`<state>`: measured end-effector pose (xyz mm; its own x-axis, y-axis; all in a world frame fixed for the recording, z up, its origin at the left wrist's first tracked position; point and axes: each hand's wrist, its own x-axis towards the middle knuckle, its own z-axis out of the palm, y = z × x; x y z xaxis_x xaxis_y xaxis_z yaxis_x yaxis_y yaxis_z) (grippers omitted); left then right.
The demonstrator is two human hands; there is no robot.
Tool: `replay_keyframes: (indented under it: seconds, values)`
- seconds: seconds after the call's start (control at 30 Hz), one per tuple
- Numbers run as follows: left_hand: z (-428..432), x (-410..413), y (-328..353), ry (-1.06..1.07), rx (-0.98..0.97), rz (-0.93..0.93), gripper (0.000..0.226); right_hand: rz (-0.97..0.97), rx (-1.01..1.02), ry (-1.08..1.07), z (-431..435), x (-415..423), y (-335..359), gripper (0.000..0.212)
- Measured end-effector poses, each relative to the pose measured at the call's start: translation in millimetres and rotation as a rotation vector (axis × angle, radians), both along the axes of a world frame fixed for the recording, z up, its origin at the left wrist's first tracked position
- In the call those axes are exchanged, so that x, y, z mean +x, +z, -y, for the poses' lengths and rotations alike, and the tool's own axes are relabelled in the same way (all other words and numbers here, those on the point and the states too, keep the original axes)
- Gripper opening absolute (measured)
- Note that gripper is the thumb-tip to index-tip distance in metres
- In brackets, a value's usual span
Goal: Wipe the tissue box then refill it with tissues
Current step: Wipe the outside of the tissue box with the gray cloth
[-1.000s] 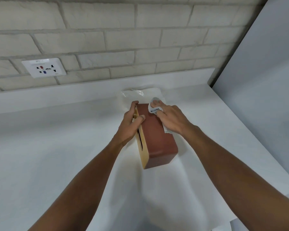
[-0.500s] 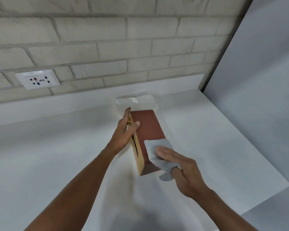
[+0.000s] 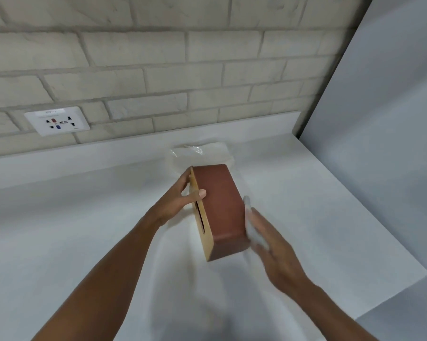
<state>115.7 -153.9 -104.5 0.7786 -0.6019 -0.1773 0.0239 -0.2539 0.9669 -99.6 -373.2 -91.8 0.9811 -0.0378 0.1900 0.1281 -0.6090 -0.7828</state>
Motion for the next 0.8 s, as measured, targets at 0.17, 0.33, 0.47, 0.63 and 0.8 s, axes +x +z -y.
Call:
replay_keyframes:
  seconds: [0.17, 0.33, 0.47, 0.63, 0.8]
  values:
    - [11, -2, -13, 0.06, 0.004, -0.027, 0.105, 0.155, -0.351, -0.021, 0, 15, -21, 0.07]
    - [29, -5, 17, 0.155, -0.028, -0.127, 0.084, 0.281, -0.215, -0.121, -2, 54, 27, 0.05]
    - [25, -5, 45, 0.149, -0.006, -0.13, 0.116, 0.268, -0.019, -0.218, -6, 79, 92, 0.037]
    - [13, -15, 54, -0.113, 0.001, -0.02, 0.142, 0.072, 0.309, -0.264, 7, 90, 110, 0.03]
    - [16, -36, 52, -0.133, -0.042, -0.07, 0.158, 0.028, 0.343, -0.266, 12, 95, 107, 0.022]
